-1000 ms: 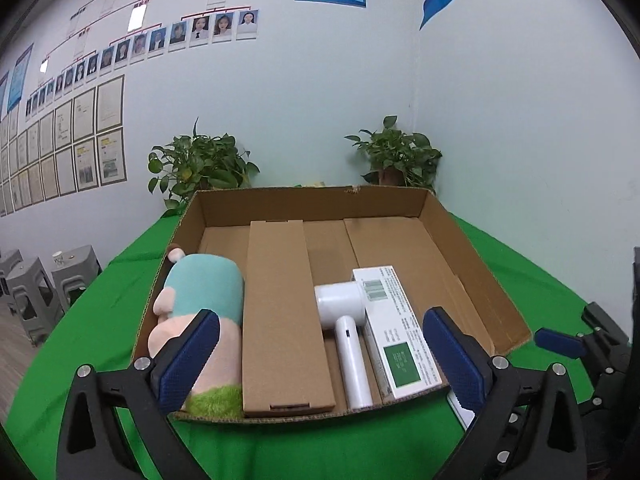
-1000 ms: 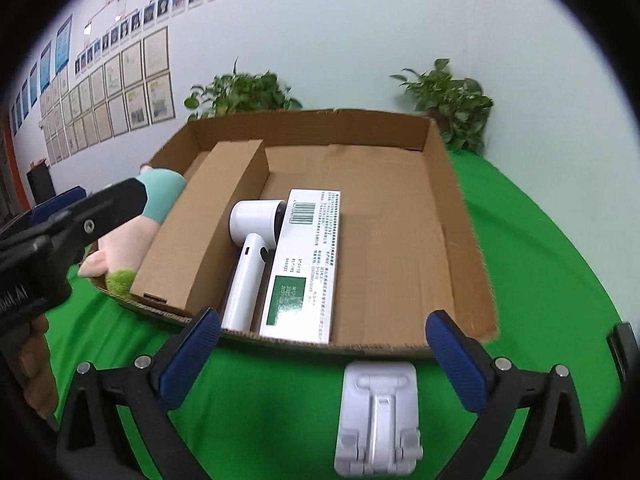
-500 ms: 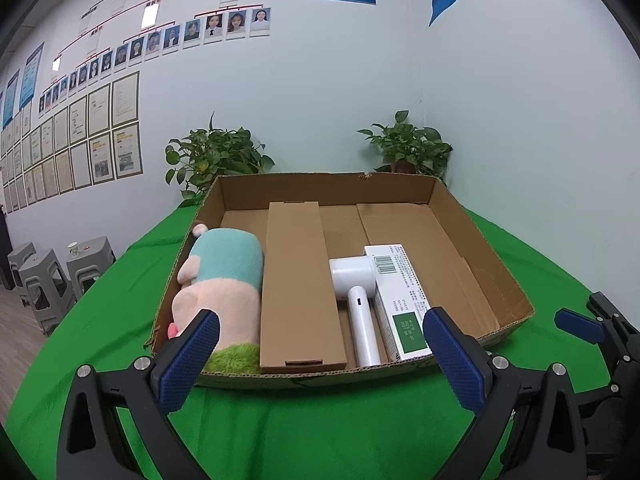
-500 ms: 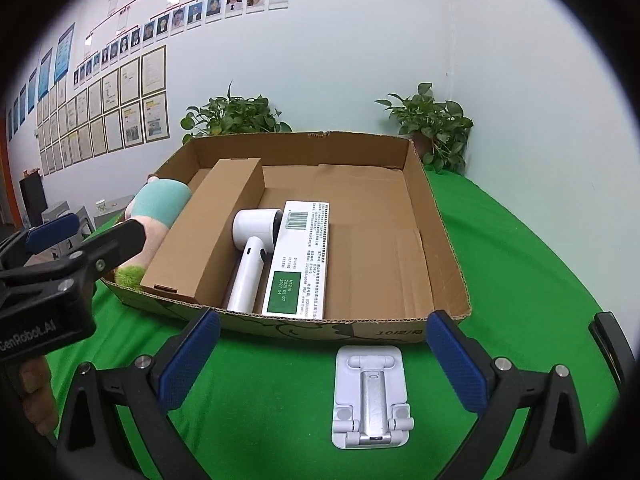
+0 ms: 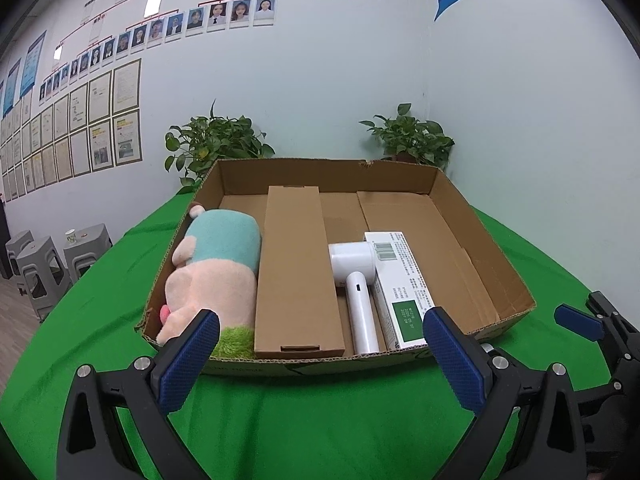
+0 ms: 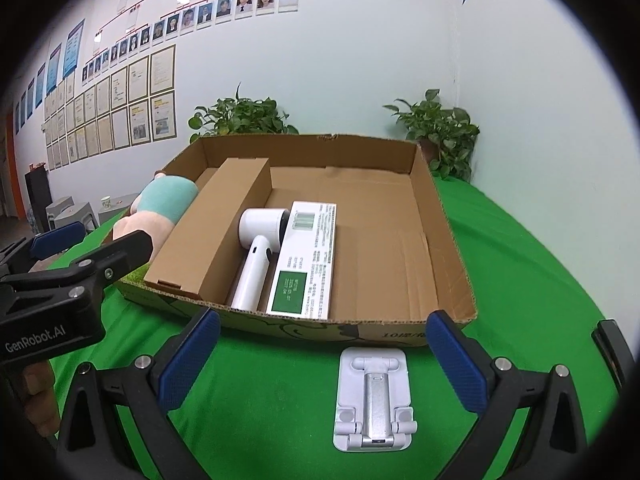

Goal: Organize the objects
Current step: 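Move the right gripper to the white phone stand and close on it, then lift the phone stand with the right gripper and carry it over the tray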

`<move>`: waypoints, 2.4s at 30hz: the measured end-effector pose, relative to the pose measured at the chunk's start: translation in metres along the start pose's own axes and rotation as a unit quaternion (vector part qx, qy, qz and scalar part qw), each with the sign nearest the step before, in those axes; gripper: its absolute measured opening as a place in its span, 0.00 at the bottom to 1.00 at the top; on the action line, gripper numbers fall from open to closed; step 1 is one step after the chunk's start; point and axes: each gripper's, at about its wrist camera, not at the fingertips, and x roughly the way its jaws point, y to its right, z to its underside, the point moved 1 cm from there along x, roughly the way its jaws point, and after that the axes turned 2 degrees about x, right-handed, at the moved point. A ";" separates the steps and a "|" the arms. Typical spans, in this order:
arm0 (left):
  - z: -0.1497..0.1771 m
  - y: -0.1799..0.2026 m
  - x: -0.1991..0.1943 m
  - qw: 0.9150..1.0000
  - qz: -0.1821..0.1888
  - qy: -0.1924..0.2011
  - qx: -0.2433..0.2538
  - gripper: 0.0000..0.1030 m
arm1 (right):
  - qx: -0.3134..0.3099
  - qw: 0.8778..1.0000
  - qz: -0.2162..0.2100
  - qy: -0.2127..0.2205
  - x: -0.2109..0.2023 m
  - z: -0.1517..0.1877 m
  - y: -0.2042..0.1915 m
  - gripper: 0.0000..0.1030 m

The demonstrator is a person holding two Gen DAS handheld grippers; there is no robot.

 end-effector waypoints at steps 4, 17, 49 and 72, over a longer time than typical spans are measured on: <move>0.011 -0.004 0.007 1.000 0.010 -0.023 -0.006 1.00 | 0.027 0.999 0.005 -0.035 0.010 0.014 0.022 0.99; 0.054 -0.005 0.030 0.996 0.026 -0.090 -0.010 1.00 | 0.020 0.991 0.008 -0.131 0.037 0.064 0.055 0.88; 0.073 0.031 0.084 0.933 0.257 -0.226 -0.108 0.95 | -0.029 0.983 -0.032 -0.179 0.033 0.089 -0.002 0.66; 0.085 0.067 0.090 0.913 0.288 -0.275 -0.084 0.43 | 0.080 0.968 -0.145 -0.186 0.007 0.094 0.004 0.65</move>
